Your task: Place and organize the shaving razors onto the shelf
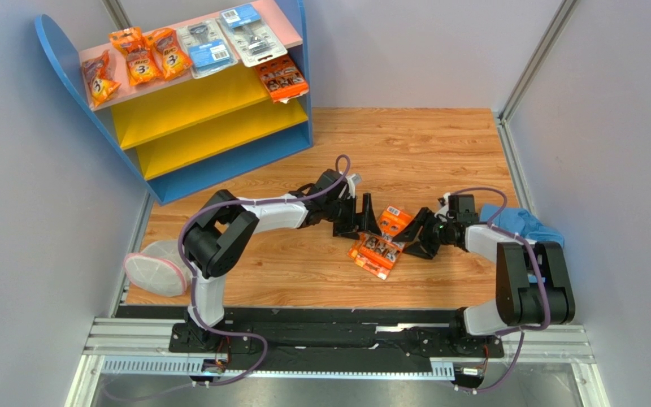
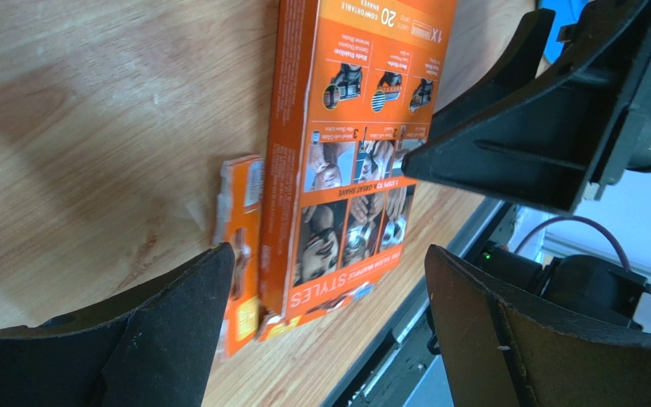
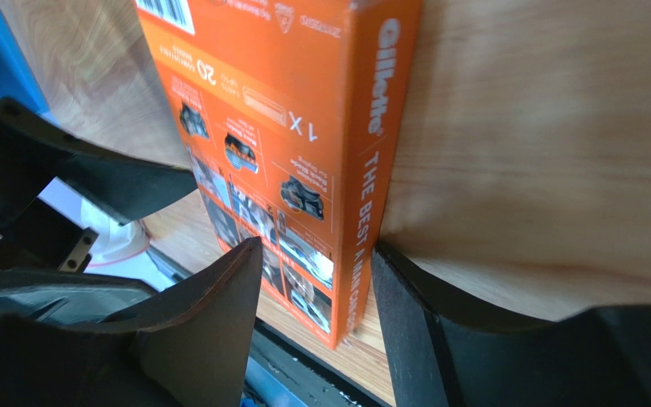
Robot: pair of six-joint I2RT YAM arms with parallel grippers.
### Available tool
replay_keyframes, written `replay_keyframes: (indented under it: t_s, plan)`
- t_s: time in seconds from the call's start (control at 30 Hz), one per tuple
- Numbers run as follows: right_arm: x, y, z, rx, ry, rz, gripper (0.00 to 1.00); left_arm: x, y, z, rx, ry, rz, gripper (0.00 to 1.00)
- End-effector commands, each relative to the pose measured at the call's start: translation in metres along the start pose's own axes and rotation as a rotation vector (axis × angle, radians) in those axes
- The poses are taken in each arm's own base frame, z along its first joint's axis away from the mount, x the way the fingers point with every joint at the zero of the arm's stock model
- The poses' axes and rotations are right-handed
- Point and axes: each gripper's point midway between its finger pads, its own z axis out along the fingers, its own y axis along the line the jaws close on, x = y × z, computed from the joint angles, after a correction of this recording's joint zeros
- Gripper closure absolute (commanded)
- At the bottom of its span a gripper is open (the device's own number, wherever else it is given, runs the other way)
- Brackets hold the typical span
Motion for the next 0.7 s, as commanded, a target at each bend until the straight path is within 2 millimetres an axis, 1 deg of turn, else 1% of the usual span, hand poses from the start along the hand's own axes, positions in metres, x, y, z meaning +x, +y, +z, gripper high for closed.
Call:
replay_keyframes:
  t_s: [0.0, 0.07, 0.23, 0.27, 0.3, 0.33, 0.37, 0.43, 0.5, 0.53, 0.57, 0.63, 0.67]
  plan:
    - [0.0, 0.006, 0.019, 0.003, 0.004, -0.038, 0.43, 0.001, 0.003, 0.006, -0.009, -0.002, -0.012, 0.09]
    - [0.001, 0.009, 0.023, 0.002, 0.006, -0.047, 0.43, 0.005, 0.009, 0.008, -0.018, 0.005, -0.021, 0.09]
    - [0.001, 0.02, 0.031, -0.022, 0.003, -0.057, 0.43, 0.015, 0.016, 0.018, 0.014, 0.017, -0.052, 0.09]
    - [-0.002, 0.024, 0.033, -0.036, -0.01, -0.063, 0.43, 0.016, 0.016, 0.02, 0.025, 0.018, -0.069, 0.09]
    - [-0.001, 0.025, 0.034, -0.042, -0.01, -0.065, 0.43, 0.015, 0.012, 0.021, 0.054, 0.01, -0.064, 0.09]
    - [0.0, 0.027, 0.035, -0.047, -0.006, -0.048, 0.43, 0.021, 0.017, 0.023, 0.051, 0.019, -0.078, 0.09]
    - [-0.004, 0.032, 0.037, -0.075, -0.023, -0.061, 0.43, 0.022, 0.019, 0.024, 0.051, 0.019, -0.09, 0.09]
    - [-0.001, 0.035, 0.039, -0.09, -0.019, -0.057, 0.43, 0.029, 0.026, 0.026, 0.036, 0.027, -0.103, 0.09]
    - [-0.001, 0.04, 0.041, -0.11, -0.026, -0.051, 0.43, 0.033, 0.028, 0.028, 0.035, 0.03, -0.104, 0.09]
    - [0.001, 0.04, 0.042, -0.113, -0.025, -0.048, 0.44, 0.036, 0.032, 0.028, 0.028, 0.034, -0.111, 0.09]
    - [-0.001, 0.045, 0.043, -0.132, -0.041, -0.045, 0.44, 0.038, 0.032, 0.029, 0.027, 0.039, -0.115, 0.09]
    - [0.003, 0.046, 0.045, -0.147, -0.037, -0.036, 0.44, 0.04, 0.035, 0.03, 0.025, 0.042, -0.122, 0.09]
    - [0.001, 0.052, 0.046, -0.174, -0.048, -0.047, 0.44, 0.042, 0.035, 0.031, 0.024, 0.047, -0.13, 0.09]
